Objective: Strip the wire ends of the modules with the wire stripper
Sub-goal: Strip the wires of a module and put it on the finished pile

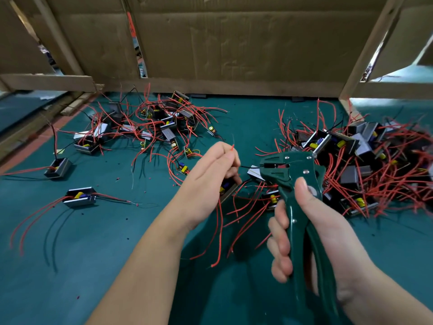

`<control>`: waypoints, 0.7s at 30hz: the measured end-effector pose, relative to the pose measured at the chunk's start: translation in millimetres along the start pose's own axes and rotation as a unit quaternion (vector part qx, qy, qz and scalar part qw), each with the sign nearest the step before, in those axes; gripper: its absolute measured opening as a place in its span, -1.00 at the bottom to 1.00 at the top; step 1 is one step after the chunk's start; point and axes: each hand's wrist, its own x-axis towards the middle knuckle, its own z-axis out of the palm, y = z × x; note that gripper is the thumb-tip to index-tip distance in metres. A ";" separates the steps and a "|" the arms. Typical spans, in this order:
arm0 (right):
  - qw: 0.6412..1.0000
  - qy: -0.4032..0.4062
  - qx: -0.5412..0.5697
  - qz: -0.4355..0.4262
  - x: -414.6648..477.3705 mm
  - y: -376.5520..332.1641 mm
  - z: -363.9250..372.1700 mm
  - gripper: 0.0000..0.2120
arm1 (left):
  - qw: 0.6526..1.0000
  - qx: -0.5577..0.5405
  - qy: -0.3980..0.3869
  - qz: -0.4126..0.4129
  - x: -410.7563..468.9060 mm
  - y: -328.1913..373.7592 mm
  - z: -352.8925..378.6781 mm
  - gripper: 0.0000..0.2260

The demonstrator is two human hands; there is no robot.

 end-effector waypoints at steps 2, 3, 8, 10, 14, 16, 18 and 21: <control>0.999 -0.015 0.025 -0.015 -3.4 -3.4 1.5 -0.47 | 0.999 -0.027 -0.040 -0.010 -1.0 -0.4 2.1 -0.72; 0.998 -0.026 0.047 -0.027 -8.0 -4.3 0.0 -0.47 | 0.997 -0.048 -0.059 -0.021 -1.7 0.5 2.8 -0.73; 0.991 -0.062 0.106 -0.050 -11.3 -21.2 -10.3 -0.62 | 0.999 -0.023 -0.019 -0.020 1.2 3.0 -5.7 -0.75; 0.992 -0.088 0.082 -0.031 -13.1 -22.6 -12.7 -0.63 | 1.000 0.005 0.002 -0.008 3.1 1.5 -9.6 -0.73; 0.986 -0.156 0.043 0.047 -11.6 -14.8 -11.1 -0.61 | 0.997 0.074 0.012 0.027 2.4 0.7 -8.5 -0.78; 0.978 -0.191 0.040 0.077 -9.3 -10.2 -11.5 -0.56 | 0.994 0.107 0.006 0.032 1.9 0.9 -7.2 -0.78; 0.969 -0.224 0.042 0.095 -8.4 -7.3 -12.1 -0.56 | 0.991 0.130 -0.002 0.021 1.5 0.9 -5.4 -0.75; 0.960 -0.259 0.028 0.106 -8.5 -6.3 -11.8 -0.58 | 0.989 0.144 -0.019 0.022 -0.4 2.1 -4.7 -0.73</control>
